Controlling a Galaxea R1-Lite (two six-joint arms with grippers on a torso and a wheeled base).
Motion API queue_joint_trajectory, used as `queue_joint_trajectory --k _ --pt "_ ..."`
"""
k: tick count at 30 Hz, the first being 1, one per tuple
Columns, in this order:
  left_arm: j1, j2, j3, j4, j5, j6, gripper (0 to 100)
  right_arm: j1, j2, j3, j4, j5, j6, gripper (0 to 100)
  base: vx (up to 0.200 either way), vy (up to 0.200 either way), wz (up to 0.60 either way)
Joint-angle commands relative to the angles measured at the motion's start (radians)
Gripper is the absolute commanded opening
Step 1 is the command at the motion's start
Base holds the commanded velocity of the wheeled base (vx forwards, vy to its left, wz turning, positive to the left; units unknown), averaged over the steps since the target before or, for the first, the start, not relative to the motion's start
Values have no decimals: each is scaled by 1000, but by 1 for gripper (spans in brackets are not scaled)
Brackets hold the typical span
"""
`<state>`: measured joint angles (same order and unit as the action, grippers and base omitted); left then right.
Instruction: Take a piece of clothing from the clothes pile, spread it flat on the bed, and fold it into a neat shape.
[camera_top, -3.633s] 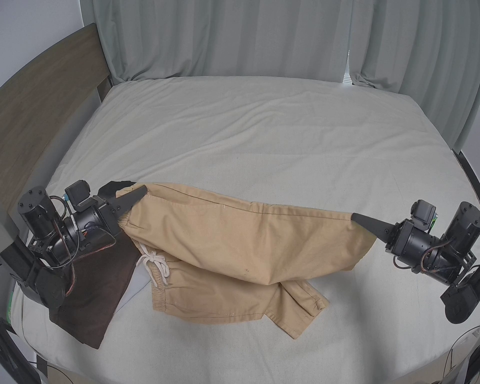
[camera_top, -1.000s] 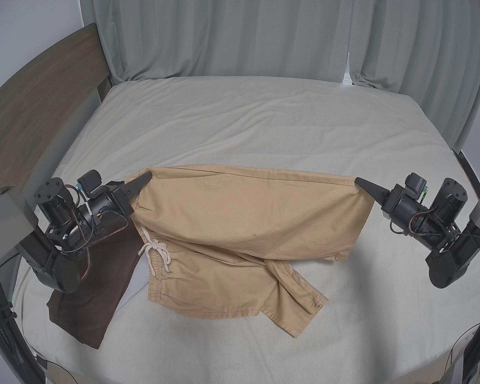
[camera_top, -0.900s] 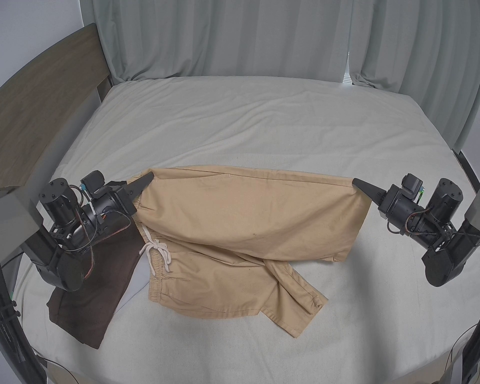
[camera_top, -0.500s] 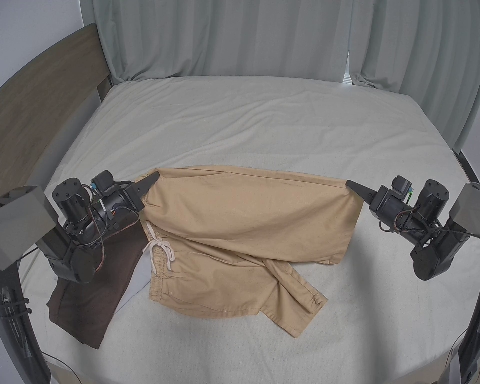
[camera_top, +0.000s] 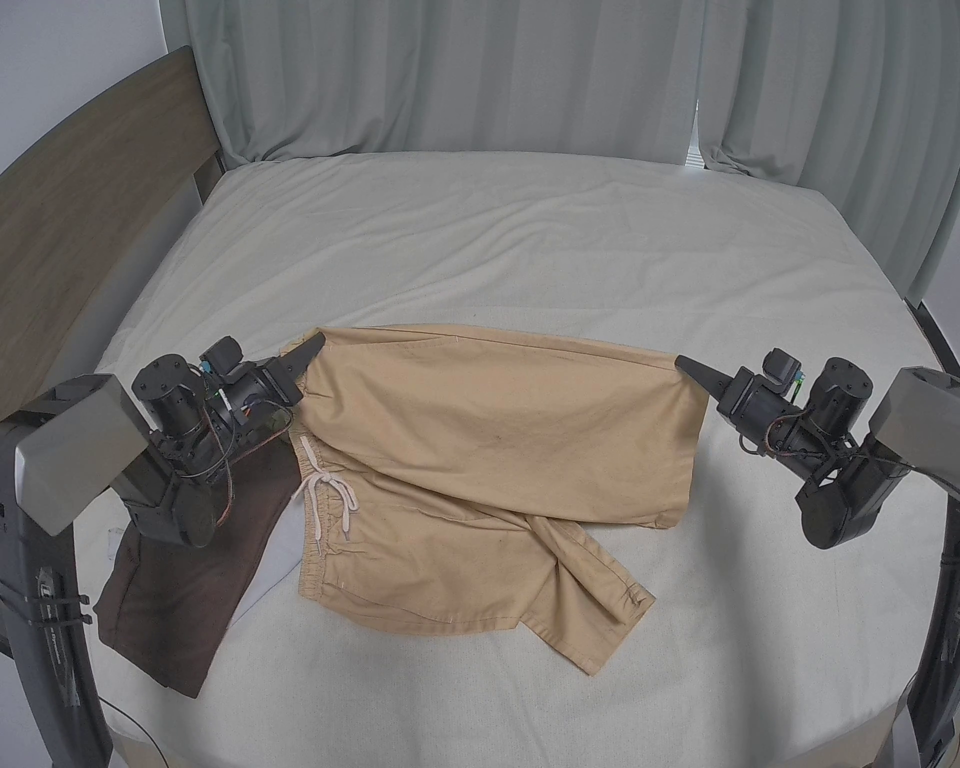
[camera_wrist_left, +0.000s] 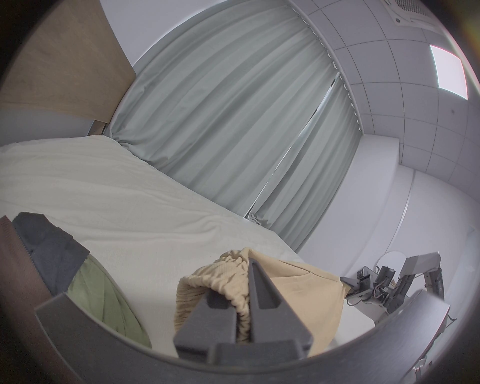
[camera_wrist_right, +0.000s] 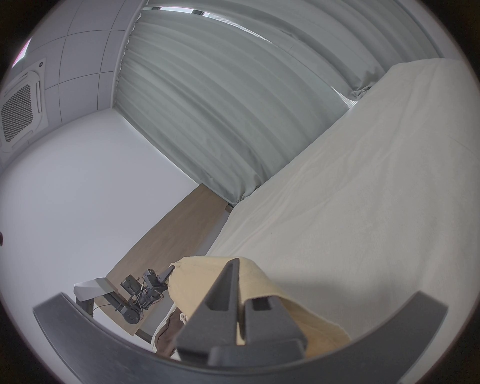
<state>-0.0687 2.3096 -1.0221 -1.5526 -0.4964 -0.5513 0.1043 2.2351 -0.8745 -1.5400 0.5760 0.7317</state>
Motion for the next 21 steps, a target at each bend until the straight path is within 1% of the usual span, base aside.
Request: queue_joint_trajectory --k 1,11,21 --pt "0 70 -79 -1 12 -27 0 0 63 -63 0 -2 0 0 0 0 0" --pt "0 156 -188 0 10 -44 0 -9 121 -176 1 -2 2 0 0 0 0" --pt "-5 179 -260 0 9 -111 0 -18 179 -253 1 -4 2 0 0 0 0"
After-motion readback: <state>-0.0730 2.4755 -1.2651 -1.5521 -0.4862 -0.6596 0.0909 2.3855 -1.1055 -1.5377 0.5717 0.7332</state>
